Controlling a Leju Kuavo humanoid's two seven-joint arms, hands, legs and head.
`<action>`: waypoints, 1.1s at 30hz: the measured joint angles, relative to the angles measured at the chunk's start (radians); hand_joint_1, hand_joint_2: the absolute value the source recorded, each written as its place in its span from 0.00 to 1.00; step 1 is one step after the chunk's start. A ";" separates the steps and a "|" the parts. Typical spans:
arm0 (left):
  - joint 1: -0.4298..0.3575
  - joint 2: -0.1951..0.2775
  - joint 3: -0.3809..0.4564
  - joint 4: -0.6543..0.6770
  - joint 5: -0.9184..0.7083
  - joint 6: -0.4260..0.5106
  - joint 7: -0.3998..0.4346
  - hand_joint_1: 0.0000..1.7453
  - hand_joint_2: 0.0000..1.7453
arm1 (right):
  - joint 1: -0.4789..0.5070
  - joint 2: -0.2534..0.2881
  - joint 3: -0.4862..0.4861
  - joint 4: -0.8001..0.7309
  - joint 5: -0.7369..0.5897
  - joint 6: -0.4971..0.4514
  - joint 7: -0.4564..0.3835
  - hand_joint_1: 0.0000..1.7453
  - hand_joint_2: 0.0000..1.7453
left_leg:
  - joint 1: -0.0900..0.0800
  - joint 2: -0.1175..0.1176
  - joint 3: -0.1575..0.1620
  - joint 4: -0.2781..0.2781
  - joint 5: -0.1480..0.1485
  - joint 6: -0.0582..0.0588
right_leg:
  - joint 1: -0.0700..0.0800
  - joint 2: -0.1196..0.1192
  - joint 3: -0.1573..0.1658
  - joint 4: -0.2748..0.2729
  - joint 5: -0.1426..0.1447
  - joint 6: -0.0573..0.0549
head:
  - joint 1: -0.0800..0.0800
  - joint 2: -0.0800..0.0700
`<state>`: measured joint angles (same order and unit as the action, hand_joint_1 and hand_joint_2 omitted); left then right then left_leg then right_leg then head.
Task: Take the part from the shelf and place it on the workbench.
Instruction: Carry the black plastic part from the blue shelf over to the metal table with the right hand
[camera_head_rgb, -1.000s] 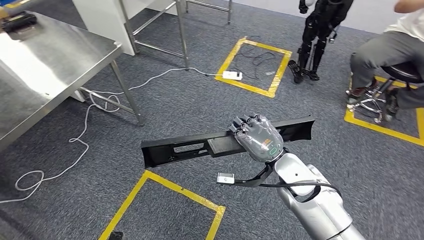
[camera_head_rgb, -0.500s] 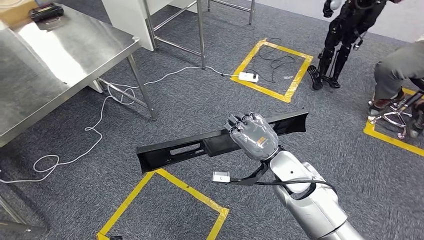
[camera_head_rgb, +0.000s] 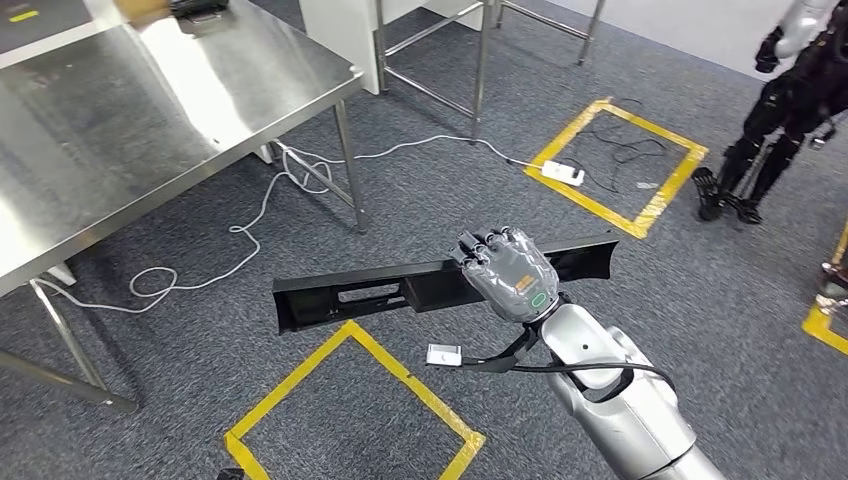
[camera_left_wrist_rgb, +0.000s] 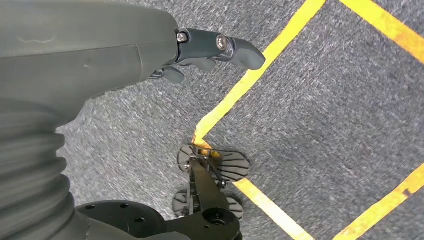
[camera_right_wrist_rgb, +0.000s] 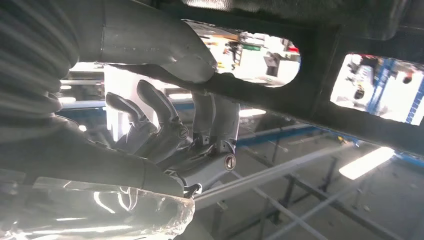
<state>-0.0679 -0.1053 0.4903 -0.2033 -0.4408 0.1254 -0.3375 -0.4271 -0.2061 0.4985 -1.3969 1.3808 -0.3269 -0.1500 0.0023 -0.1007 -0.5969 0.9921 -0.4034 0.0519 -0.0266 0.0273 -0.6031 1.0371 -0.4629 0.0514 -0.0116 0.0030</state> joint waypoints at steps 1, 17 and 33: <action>0.000 0.000 0.001 0.000 -0.001 0.000 0.000 0.00 1.00 | -0.001 0.001 0.000 0.001 0.000 0.001 0.000 0.97 1.00 | -0.001 -0.009 -0.005 0.006 -0.003 -0.006 | -0.003 0.011 0.019 -0.039 0.016 -0.002 | 0.000 0.000; 0.004 0.010 0.005 0.000 -0.010 0.001 0.002 0.00 1.00 | -0.011 0.015 0.002 0.008 0.001 0.008 -0.001 0.97 1.00 | -0.015 0.172 -0.030 0.036 -0.009 0.002 | 0.027 -0.111 0.057 -0.051 -0.009 -0.054 | -0.015 0.000; 0.001 0.005 0.006 0.000 -0.016 0.000 0.008 0.00 1.00 | -0.025 0.002 0.012 0.023 -0.006 0.014 -0.004 0.97 1.00 | -0.002 -0.010 -0.008 0.012 -0.009 -0.014 | -0.003 0.013 0.018 -0.044 0.019 -0.011 | -0.002 0.000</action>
<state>-0.0673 -0.1007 0.4965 -0.2033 -0.4570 0.1259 -0.3300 -0.4518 -0.2045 0.5109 -1.3739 1.3745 -0.3129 -0.1544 0.0005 -0.1111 -0.6049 1.0041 -0.4128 0.0375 -0.0298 0.0401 -0.5854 0.9930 -0.4444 0.0408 -0.0136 0.0031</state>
